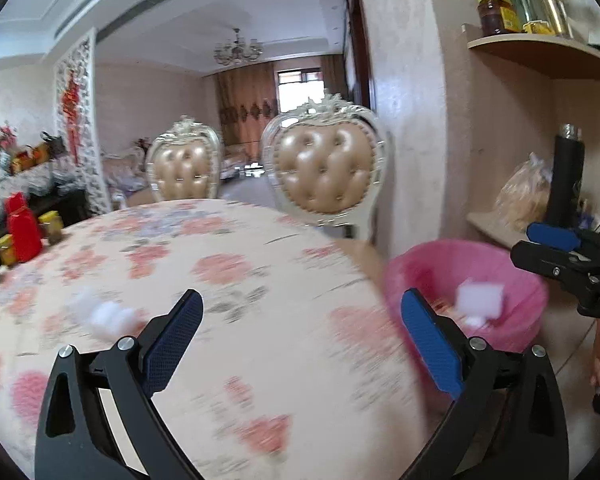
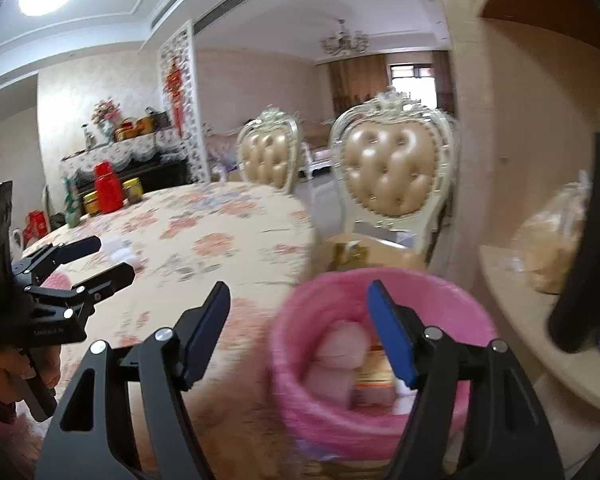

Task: Collect trash
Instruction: 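Return both tools from the bin to the table, then grasp the pink-and-orange foam fruit net with the left gripper while the right gripper grasps the white foam piece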

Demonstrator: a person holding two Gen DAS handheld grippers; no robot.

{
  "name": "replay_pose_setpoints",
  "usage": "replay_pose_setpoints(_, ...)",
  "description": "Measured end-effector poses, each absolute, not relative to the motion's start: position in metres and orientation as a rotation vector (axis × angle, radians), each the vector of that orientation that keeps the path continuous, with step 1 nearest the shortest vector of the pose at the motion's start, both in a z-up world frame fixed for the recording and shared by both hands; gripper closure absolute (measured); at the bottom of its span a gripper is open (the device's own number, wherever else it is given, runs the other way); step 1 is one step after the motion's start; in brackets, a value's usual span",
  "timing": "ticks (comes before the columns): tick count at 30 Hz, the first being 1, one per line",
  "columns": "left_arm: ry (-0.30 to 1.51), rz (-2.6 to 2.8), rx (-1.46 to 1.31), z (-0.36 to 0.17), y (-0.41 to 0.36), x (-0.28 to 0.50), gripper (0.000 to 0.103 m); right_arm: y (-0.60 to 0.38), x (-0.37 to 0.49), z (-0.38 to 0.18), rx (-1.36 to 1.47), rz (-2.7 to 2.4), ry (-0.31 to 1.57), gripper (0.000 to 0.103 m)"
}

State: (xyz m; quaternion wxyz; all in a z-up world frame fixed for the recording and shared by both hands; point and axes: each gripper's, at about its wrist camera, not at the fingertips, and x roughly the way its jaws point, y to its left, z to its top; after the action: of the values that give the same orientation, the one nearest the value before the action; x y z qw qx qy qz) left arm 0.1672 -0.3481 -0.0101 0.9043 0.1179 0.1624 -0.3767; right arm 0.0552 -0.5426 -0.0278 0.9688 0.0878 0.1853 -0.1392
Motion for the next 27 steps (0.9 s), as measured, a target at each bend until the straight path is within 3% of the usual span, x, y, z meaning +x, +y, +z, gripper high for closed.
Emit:
replay_pose_setpoints(15,0.464,-0.376,0.076,-0.021,-0.159,0.217,0.009,-0.402,0.16,-0.034,0.105,0.022,0.463,0.03)
replay_pose_setpoints(21,0.604,-0.252,0.018,-0.039,-0.127,0.245,0.009,-0.377,0.218,-0.033,0.078,0.098,0.511,0.03)
replay_pose_setpoints(27,0.729,-0.16,-0.009,-0.055,-0.144,0.288,0.009,-0.365,0.27,-0.035,0.003,0.159,0.541,0.03)
